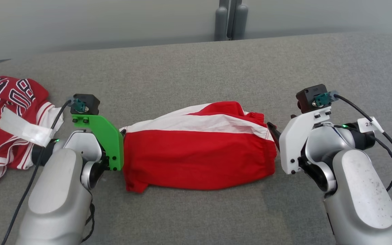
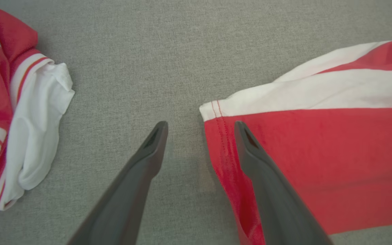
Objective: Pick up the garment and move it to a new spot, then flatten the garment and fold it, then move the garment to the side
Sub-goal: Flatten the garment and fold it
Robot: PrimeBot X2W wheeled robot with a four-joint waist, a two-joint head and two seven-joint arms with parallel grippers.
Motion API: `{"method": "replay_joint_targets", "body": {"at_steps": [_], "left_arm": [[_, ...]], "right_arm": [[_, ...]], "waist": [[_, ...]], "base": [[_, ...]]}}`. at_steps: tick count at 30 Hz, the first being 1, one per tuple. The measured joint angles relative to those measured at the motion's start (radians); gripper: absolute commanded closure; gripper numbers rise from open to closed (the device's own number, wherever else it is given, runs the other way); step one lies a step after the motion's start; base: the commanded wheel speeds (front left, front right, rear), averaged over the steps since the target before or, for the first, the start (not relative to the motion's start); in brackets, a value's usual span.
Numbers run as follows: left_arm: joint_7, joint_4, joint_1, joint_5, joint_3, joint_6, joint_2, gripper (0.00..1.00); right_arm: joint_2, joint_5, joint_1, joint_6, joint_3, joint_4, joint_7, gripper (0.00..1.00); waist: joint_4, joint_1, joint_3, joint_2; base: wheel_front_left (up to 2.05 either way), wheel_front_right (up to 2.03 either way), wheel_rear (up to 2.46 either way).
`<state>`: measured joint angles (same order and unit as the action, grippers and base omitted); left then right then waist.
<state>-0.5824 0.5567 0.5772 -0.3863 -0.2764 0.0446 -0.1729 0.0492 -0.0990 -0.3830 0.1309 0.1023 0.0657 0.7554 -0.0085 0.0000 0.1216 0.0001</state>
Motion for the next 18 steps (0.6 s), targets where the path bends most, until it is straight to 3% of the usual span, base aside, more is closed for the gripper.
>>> {"method": "replay_joint_targets", "body": {"at_steps": [13,18], "left_arm": [[0.008,0.147,0.1,0.003,-0.014,0.009,-0.016,0.02],[0.004,0.191,0.126,0.007,-0.024,0.01,-0.023,0.19]], "right_arm": [[0.0,-0.012,-0.045,0.0,0.071,0.029,-0.007,0.0],[0.0,-0.008,-0.05,0.0,0.07,0.016,-0.007,0.0]], "waist": [[-0.047,0.0,0.071,0.0],[-0.057,0.0,0.09,0.0]], "base": [[0.0,0.0,0.0],[0.0,0.0,0.0]]}}
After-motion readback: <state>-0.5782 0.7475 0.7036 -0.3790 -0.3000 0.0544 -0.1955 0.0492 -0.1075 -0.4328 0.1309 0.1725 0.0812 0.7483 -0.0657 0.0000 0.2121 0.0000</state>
